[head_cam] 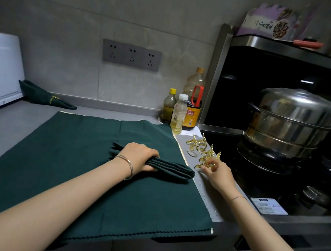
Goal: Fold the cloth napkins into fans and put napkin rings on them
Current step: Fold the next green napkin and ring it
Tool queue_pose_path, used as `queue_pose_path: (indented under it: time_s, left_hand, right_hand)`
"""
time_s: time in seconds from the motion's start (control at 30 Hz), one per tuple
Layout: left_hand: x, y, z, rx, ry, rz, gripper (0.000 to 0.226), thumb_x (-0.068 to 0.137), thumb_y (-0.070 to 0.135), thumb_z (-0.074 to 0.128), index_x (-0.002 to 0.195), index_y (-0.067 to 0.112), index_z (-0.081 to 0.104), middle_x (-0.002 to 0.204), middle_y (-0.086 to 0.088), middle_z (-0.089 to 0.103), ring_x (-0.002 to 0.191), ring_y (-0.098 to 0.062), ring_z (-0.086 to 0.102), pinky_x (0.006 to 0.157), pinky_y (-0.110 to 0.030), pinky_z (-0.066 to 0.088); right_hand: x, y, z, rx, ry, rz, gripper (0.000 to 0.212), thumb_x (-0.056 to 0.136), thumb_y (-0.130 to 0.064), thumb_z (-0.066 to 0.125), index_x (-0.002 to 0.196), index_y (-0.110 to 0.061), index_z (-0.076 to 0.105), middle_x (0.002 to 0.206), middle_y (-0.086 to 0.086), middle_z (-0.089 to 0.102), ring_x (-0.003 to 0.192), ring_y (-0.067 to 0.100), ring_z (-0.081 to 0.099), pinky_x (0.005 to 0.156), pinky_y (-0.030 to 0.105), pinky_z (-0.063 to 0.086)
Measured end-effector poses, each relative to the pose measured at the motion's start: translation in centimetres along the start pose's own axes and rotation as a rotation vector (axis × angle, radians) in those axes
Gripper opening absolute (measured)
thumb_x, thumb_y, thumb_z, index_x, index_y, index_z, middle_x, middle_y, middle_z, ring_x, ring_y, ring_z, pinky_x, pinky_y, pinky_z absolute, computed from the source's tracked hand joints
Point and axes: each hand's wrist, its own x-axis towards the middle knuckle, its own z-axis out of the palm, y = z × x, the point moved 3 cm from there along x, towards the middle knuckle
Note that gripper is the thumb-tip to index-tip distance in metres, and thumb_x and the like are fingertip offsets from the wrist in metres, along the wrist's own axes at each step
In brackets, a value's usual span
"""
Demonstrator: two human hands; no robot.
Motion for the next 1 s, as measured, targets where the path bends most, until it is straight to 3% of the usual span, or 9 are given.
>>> queue_pose_path:
  time_s: [0.1, 0.23, 0.3, 0.43, 0.57, 0.67, 0.73, 0.87, 1.0]
  left_hand:
    - [-0.4, -0.9, 0.0, 0.006, 0.009, -0.027, 0.04, 0.092, 0.052, 0.05, 0.126, 0.032, 0.053, 0.116, 0.004, 0.065, 0.11, -0.02, 0.058, 0.085, -0.028, 0.039]
    - [-1.1, -2.2, -0.1, 0.008, 0.031, -0.069, 0.038, 0.091, 0.056, 0.05, 0.121, 0.034, 0.056, 0.112, 0.005, 0.066, 0.107, -0.019, 0.059, 0.076, -0.026, 0.037]
    - [-1.4, -2.8, -0.1, 0.0, 0.03, -0.089, 0.037, 0.091, 0.055, 0.05, 0.12, 0.033, 0.057, 0.111, 0.005, 0.067, 0.106, -0.02, 0.059, 0.075, -0.026, 0.037]
    - [-2.1, -3.7, -0.3, 0.002, 0.034, -0.119, 0.038, 0.09, 0.057, 0.05, 0.12, 0.034, 0.057, 0.111, 0.006, 0.067, 0.106, -0.02, 0.059, 0.075, -0.024, 0.038]
    - [-2.5, -3.7, -0.3, 0.024, 0.006, -0.098, 0.037, 0.091, 0.055, 0.05, 0.12, 0.033, 0.056, 0.11, 0.005, 0.067, 0.105, -0.019, 0.059, 0.077, -0.026, 0.038]
    - [-2.7, -3.1, -0.3, 0.07, -0.015, -0.058, 0.037, 0.092, 0.053, 0.049, 0.121, 0.032, 0.056, 0.11, 0.002, 0.067, 0.106, -0.021, 0.06, 0.08, -0.027, 0.04]
    - [-2.7, -2.5, -0.5, 0.088, -0.014, -0.039, 0.037, 0.092, 0.053, 0.048, 0.12, 0.03, 0.056, 0.109, 0.001, 0.067, 0.105, -0.022, 0.06, 0.078, -0.027, 0.039]
    - [-3.1, -1.6, -0.9, 0.087, 0.002, -0.01, 0.036, 0.093, 0.052, 0.047, 0.118, 0.03, 0.058, 0.109, 0.002, 0.068, 0.105, -0.022, 0.061, 0.077, -0.027, 0.039]
    - [-3.7, -3.1, -1.2, 0.025, -0.008, -0.08, 0.035, 0.092, 0.051, 0.05, 0.121, 0.032, 0.056, 0.112, 0.003, 0.066, 0.107, -0.021, 0.059, 0.078, -0.027, 0.038]
  right_hand:
    - [0.0, -0.3, 0.2, -0.031, 0.003, -0.085, 0.021, 0.084, -0.034, 0.069, 0.094, -0.016, 0.064, 0.086, 0.002, 0.055, 0.075, 0.016, 0.052, 0.066, 0.031, 0.041]
    - [-0.2, -1.2, 0.5, 0.025, -0.046, -0.212, 0.011, 0.085, -0.026, 0.069, 0.077, -0.022, 0.063, 0.101, -0.001, 0.052, 0.089, 0.013, 0.051, 0.076, 0.027, 0.036]
    - [-0.4, -2.2, 0.5, 0.103, -0.134, -0.26, 0.013, 0.086, -0.024, 0.068, 0.074, -0.022, 0.063, 0.097, -0.004, 0.06, 0.092, 0.012, 0.055, 0.08, 0.027, 0.042]
    - [-1.8, -4.6, 0.2, 0.246, -0.416, -0.336, 0.012, 0.088, -0.018, 0.064, 0.081, -0.008, 0.065, 0.08, -0.004, 0.065, 0.075, 0.009, 0.062, 0.076, 0.021, 0.048]
    - [-2.5, -6.3, 1.3, 0.243, -0.485, -0.38, 0.011, 0.086, -0.02, 0.067, 0.077, -0.016, 0.063, 0.106, -0.003, 0.061, 0.091, 0.009, 0.064, 0.081, 0.016, 0.049]
    - [-2.9, -7.8, 2.2, 0.25, -0.469, -0.439, 0.011, 0.084, -0.021, 0.07, 0.075, -0.019, 0.063, 0.109, 0.004, 0.058, 0.09, 0.014, 0.063, 0.079, 0.013, 0.047]
    - [-3.3, -8.8, 2.9, 0.259, -0.463, -0.478, 0.01, 0.083, -0.021, 0.071, 0.078, -0.019, 0.063, 0.108, 0.007, 0.059, 0.091, 0.019, 0.063, 0.08, 0.016, 0.048]
    - [-4.0, -10.0, 4.7, 0.334, -0.482, -0.458, 0.021, 0.081, -0.027, 0.073, 0.092, -0.026, 0.055, 0.101, 0.008, 0.066, 0.075, 0.025, 0.064, 0.07, 0.036, 0.05]
    - [-4.5, -9.5, 4.1, 0.145, -0.41, -0.519, 0.055, 0.075, -0.043, 0.075, 0.123, -0.033, 0.051, 0.121, -0.008, 0.059, 0.11, 0.007, 0.058, 0.098, 0.029, 0.046]
